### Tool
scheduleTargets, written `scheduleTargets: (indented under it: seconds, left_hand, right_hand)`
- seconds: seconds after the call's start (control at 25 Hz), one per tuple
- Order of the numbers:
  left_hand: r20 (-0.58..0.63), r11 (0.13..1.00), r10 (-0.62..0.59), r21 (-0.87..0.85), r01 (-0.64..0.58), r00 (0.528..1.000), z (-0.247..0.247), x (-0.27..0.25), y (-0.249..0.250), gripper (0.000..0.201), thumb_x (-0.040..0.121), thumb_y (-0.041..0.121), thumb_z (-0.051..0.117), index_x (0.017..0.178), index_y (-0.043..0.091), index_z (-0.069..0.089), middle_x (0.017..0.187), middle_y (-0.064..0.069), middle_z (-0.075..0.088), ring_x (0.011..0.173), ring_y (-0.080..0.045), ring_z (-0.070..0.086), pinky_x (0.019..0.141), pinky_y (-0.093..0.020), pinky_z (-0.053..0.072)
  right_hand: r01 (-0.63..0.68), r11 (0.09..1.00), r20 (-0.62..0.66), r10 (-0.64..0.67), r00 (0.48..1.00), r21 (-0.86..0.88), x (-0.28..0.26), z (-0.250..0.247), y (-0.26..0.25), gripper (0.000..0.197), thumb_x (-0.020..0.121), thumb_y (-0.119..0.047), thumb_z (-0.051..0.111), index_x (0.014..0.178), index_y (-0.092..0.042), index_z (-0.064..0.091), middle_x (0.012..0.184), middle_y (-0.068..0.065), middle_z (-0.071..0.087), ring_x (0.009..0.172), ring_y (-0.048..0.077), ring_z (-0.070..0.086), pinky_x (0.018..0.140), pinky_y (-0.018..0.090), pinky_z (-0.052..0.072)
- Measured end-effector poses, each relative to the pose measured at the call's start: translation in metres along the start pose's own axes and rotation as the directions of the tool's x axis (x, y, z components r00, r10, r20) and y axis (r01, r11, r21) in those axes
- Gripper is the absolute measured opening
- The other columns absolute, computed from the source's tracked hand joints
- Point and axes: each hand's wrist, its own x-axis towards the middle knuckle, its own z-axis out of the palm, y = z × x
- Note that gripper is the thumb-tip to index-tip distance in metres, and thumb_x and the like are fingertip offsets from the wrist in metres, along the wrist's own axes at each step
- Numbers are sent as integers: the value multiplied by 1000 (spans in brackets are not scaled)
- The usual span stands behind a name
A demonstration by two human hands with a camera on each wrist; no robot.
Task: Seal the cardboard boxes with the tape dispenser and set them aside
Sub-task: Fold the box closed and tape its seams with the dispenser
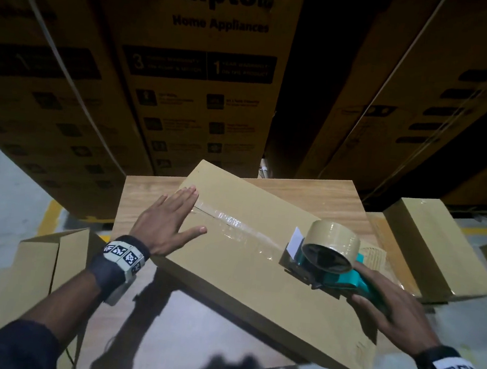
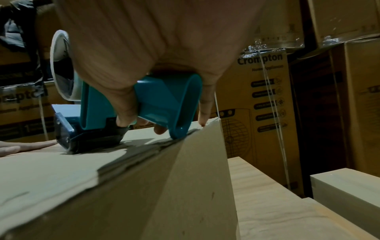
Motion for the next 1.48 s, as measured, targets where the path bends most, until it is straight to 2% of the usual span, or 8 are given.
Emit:
scheduleTargets:
  seconds: [0.12, 0.28, 0.4, 0.64, 0.8, 1.08, 1.28, 1.48]
  left_hand:
    - [9, 1000, 9, 12, -9, 1000, -3, 9, -28, 96, 90, 87, 10, 164, 27, -1, 169, 7, -6, 156, -12, 1, 125, -41, 1]
    - [37, 999, 32, 21, -33, 999, -17, 22, -93, 94, 89, 87, 10, 163, 30, -2, 170, 6, -5, 158, -15, 4, 126, -47, 0]
    - [65, 998, -1, 60, -3, 998, -30, 24, -131, 97, 87, 89, 7, 163, 30, -5, 169, 6, -9, 157, -15, 0, 126, -52, -3]
    - [43, 997, -31, 78, 28, 999, -7, 16, -92, 99, 88, 90, 13, 163, 28, -7, 168, 7, -14, 156, -13, -8, 126, -52, -9]
    - [-20, 987, -159, 14, 159, 987, -15, 22, -116, 91, 92, 84, 6, 163, 28, -6, 168, 7, -11, 157, -13, -3, 125, -51, -7]
    - [-17, 985, -171, 11, 171, 985, -13, 25, -125, 86, 96, 80, 9, 164, 28, -4, 168, 8, -9, 157, -12, -2, 125, -50, -3]
    - [-19, 985, -169, 16, 169, 985, -11, 25, -128, 88, 95, 81, 9, 164, 28, -4, 168, 7, -9, 156, -12, -1, 123, -50, -4]
    - [-29, 983, -178, 40, 179, 984, -10, 25, -126, 92, 92, 84, 7, 164, 28, -5, 168, 7, -9, 156, -12, -1, 123, -50, -5]
  right_hand:
    - [36, 999, -25, -37, 999, -20, 16, 9, -21, 70, 93, -49, 54, 150, -65, 18, 127, -22, 49, 99, 0, 58, 76, 18, 50]
    - [97, 994, -81, -101, 992, -49, 55, 36, -59, 74, 95, -43, 62, 155, -58, 19, 124, -19, 57, 90, 7, 64, 69, 31, 61]
    - [130, 984, -93, -142, 986, -123, 80, 56, -86, 81, 95, -42, 65, 156, -57, 15, 119, -14, 62, 77, 5, 60, 60, 28, 59]
    - [132, 976, -68, -145, 987, -174, 89, 61, -90, 85, 95, -44, 65, 155, -59, 7, 118, -11, 61, 73, 5, 58, 56, 26, 58]
    - [144, 970, -31, -153, 988, -196, 91, 53, -85, 83, 98, -46, 60, 153, -63, 1, 121, -12, 60, 78, 7, 60, 58, 31, 59]
    - [163, 964, -16, -171, 985, -209, 75, 41, -65, 82, 94, -43, 64, 153, -62, 10, 138, -10, 60, 87, 11, 68, 59, 36, 62]
    - [150, 971, -48, -162, 986, -187, 43, 22, -39, 90, 90, -33, 71, 154, -59, 12, 123, -9, 67, 75, 7, 66, 53, 29, 59]
    - [129, 971, -58, -143, 988, -200, 14, 4, -26, 58, 98, -69, 32, 154, -57, 19, 122, -13, 67, 76, 6, 66, 58, 25, 59]
